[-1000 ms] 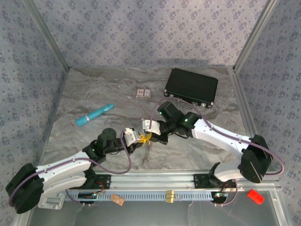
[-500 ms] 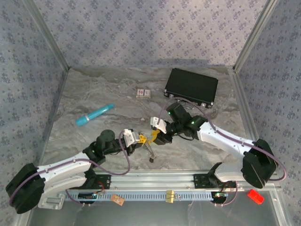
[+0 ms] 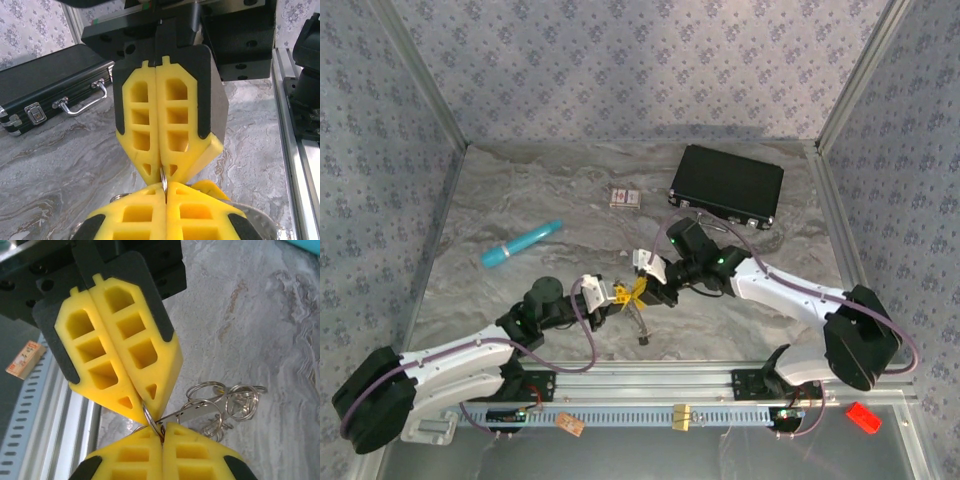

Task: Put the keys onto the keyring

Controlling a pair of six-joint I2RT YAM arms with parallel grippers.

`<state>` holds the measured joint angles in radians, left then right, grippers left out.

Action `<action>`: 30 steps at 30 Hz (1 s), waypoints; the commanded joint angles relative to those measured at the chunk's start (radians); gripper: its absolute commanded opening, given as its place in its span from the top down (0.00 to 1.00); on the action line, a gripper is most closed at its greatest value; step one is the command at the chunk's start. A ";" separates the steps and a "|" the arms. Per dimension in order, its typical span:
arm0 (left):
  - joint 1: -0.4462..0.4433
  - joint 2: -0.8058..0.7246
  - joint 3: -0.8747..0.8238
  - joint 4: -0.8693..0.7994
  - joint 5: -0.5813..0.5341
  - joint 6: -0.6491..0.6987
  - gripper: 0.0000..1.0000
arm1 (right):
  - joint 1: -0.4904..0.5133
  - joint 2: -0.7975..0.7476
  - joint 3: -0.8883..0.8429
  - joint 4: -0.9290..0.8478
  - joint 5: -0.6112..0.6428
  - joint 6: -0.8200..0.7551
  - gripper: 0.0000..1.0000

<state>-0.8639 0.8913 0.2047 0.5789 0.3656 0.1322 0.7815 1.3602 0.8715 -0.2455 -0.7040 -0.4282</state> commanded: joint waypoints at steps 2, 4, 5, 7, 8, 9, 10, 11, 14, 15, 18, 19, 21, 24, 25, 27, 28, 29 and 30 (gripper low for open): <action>0.003 -0.035 0.012 0.005 -0.040 0.002 0.89 | 0.012 -0.006 0.036 -0.030 -0.021 -0.012 1.00; 0.003 -0.052 0.035 -0.071 -0.067 0.028 0.70 | 0.018 -0.011 0.054 -0.076 0.009 -0.038 1.00; 0.003 -0.057 0.050 -0.124 -0.072 0.046 0.69 | 0.022 -0.012 0.068 -0.105 0.032 -0.056 1.00; 0.003 -0.064 0.082 -0.203 -0.071 0.075 0.68 | 0.033 -0.008 0.098 -0.172 0.083 -0.095 1.00; 0.003 -0.063 0.094 -0.229 -0.068 0.085 0.68 | 0.041 -0.003 0.115 -0.207 0.112 -0.116 1.00; 0.002 -0.062 0.100 -0.248 -0.064 0.091 0.69 | 0.047 0.002 0.130 -0.236 0.133 -0.133 1.00; 0.003 -0.058 0.107 -0.259 -0.061 0.097 0.69 | 0.052 0.008 0.146 -0.264 0.152 -0.150 1.00; 0.003 -0.054 0.111 -0.267 -0.056 0.099 0.70 | 0.057 0.012 0.161 -0.286 0.171 -0.163 1.00; 0.003 -0.040 0.118 -0.268 -0.036 0.100 0.71 | 0.075 0.022 0.195 -0.327 0.207 -0.190 1.00; 0.003 -0.034 0.120 -0.267 -0.028 0.100 0.72 | 0.079 0.024 0.204 -0.336 0.216 -0.195 1.00; 0.003 -0.018 0.128 -0.260 -0.015 0.098 0.76 | 0.103 0.046 0.245 -0.386 0.251 -0.222 1.00; 0.003 -0.014 0.131 -0.260 -0.011 0.099 0.79 | 0.112 0.056 0.257 -0.402 0.263 -0.231 1.00; 0.003 -0.014 0.136 -0.260 -0.002 0.100 0.85 | 0.124 0.067 0.275 -0.424 0.283 -0.242 1.00; 0.003 -0.015 0.137 -0.257 0.011 0.101 0.93 | 0.128 0.064 0.287 -0.433 0.278 -0.245 1.00; 0.003 -0.017 0.137 -0.256 0.015 0.101 0.97 | 0.125 0.058 0.283 -0.427 0.268 -0.241 1.00; 0.003 -0.021 0.131 -0.251 0.019 0.100 1.00 | 0.113 0.035 0.264 -0.401 0.244 -0.218 0.95; 0.003 -0.024 0.126 -0.241 0.019 0.096 1.00 | 0.101 0.022 0.249 -0.384 0.227 -0.205 0.88; 0.004 -0.029 0.116 -0.224 0.018 0.090 1.00 | 0.085 0.009 0.228 -0.363 0.207 -0.188 0.80; 0.005 -0.032 0.103 -0.200 0.018 0.081 1.00 | 0.067 -0.007 0.201 -0.330 0.185 -0.169 0.74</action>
<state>-0.8642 0.8722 0.3042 0.3305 0.3672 0.2264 0.8761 1.4059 1.1076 -0.6136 -0.4500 -0.6270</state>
